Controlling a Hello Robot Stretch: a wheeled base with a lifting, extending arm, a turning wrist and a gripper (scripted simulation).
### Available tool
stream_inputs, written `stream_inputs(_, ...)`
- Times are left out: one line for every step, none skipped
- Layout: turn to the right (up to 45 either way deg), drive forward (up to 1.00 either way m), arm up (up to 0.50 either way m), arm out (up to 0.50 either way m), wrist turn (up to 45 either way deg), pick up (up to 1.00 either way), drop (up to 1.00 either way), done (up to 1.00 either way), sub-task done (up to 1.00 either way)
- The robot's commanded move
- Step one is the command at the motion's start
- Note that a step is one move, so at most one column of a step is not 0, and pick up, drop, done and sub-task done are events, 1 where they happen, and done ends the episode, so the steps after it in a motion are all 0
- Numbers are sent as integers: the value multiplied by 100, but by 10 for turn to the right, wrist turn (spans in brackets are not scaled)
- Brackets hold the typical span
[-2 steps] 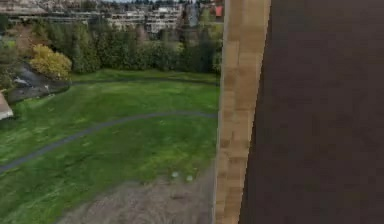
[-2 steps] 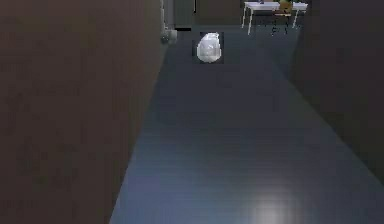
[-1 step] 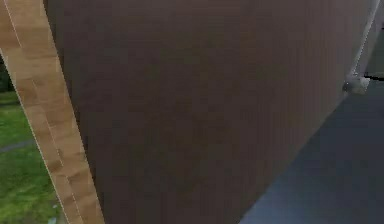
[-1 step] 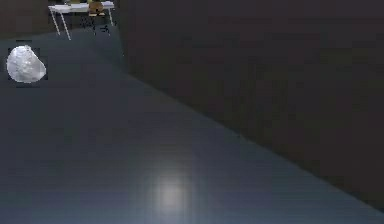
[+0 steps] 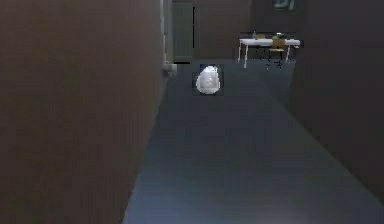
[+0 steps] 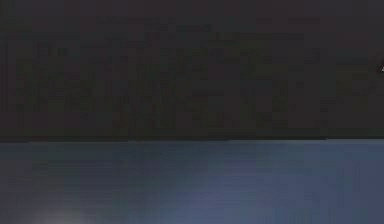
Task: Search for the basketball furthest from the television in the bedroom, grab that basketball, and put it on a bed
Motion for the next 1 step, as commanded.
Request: stream_inputs(450, 0, 0, 0, 0, 0, 0, 0, 0)
